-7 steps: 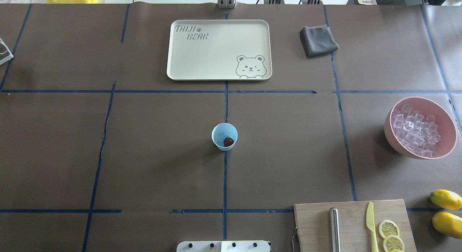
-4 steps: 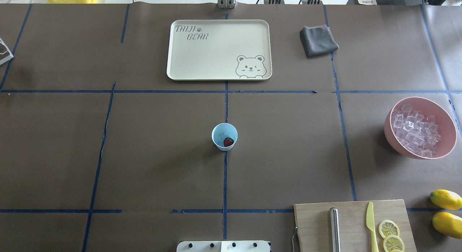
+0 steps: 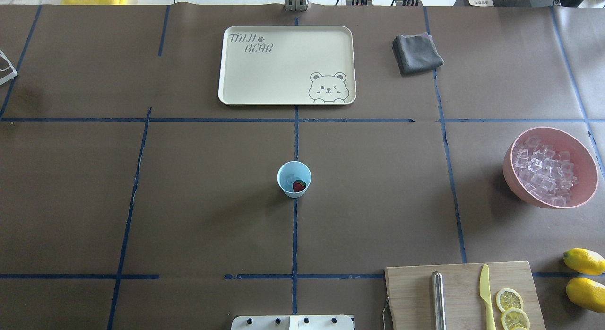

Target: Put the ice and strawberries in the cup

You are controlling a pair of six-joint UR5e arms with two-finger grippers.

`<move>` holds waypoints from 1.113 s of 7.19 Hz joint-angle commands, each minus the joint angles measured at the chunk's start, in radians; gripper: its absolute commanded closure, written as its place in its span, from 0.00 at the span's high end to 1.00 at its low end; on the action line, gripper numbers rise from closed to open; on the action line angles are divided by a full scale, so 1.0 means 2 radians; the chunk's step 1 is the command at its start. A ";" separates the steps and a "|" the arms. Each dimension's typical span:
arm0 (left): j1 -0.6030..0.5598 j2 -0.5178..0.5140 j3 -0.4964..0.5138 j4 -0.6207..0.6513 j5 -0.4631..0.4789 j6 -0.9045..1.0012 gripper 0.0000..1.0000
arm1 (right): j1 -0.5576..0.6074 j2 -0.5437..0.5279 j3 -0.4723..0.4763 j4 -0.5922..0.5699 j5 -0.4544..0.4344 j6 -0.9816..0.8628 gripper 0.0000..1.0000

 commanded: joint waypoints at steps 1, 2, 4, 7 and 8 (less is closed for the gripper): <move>0.007 0.001 0.000 0.003 -0.041 0.000 1.00 | 0.000 0.000 -0.001 0.000 0.000 0.000 1.00; 0.013 0.001 0.000 0.003 -0.042 0.000 1.00 | 0.000 0.000 0.000 0.000 0.000 0.000 1.00; 0.014 0.003 0.000 0.003 -0.042 0.000 1.00 | 0.000 0.000 0.000 0.000 0.000 0.000 1.00; 0.014 0.004 0.000 0.004 -0.042 0.000 1.00 | 0.000 0.001 0.000 0.000 0.001 0.000 1.00; 0.014 0.004 -0.001 0.004 -0.042 0.001 1.00 | 0.000 0.001 0.000 -0.001 0.001 0.000 1.00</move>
